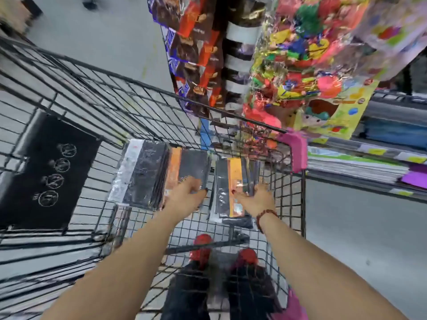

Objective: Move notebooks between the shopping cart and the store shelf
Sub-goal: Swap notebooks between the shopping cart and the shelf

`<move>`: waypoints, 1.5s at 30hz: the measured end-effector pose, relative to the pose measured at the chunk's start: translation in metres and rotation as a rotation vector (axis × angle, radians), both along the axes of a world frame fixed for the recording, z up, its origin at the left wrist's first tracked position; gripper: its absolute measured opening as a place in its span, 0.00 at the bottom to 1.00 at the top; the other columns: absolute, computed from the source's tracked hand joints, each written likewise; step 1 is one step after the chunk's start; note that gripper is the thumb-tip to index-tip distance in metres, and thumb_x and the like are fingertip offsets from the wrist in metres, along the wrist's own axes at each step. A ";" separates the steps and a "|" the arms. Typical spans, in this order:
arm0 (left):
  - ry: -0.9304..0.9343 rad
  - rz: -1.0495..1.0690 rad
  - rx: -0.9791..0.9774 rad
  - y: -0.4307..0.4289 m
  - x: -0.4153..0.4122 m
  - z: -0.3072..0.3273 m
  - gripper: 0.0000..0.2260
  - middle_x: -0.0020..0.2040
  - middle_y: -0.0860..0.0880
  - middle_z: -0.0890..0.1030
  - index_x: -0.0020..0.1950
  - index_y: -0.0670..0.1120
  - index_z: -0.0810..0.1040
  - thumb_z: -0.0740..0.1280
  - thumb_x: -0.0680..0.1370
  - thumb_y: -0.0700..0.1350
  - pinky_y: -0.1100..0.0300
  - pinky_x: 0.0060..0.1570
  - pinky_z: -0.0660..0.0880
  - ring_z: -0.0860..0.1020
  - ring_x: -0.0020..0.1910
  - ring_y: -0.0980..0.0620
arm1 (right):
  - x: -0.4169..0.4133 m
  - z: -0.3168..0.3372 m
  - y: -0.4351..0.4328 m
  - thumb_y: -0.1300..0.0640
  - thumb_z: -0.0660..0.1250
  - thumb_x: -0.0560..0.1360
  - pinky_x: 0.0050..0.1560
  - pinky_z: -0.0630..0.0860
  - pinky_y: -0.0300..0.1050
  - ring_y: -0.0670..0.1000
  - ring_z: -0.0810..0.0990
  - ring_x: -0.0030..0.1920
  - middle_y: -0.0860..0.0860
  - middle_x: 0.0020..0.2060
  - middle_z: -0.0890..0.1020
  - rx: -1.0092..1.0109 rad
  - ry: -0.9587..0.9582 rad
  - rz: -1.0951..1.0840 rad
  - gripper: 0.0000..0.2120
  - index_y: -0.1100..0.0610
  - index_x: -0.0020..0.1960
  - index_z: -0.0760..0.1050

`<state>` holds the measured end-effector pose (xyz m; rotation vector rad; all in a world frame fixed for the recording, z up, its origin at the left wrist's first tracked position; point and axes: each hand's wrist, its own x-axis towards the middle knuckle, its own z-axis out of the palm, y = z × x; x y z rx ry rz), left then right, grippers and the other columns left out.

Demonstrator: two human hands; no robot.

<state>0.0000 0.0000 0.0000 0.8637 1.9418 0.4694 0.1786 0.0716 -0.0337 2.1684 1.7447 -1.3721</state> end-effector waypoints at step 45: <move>-0.101 0.468 -0.039 -0.017 -0.052 -0.079 0.23 0.37 0.38 0.77 0.45 0.36 0.74 0.60 0.77 0.58 0.46 0.38 0.76 0.75 0.35 0.44 | -0.034 -0.059 -0.026 0.39 0.78 0.56 0.56 0.70 0.50 0.58 0.67 0.59 0.58 0.60 0.68 0.126 -0.286 -0.289 0.44 0.57 0.63 0.64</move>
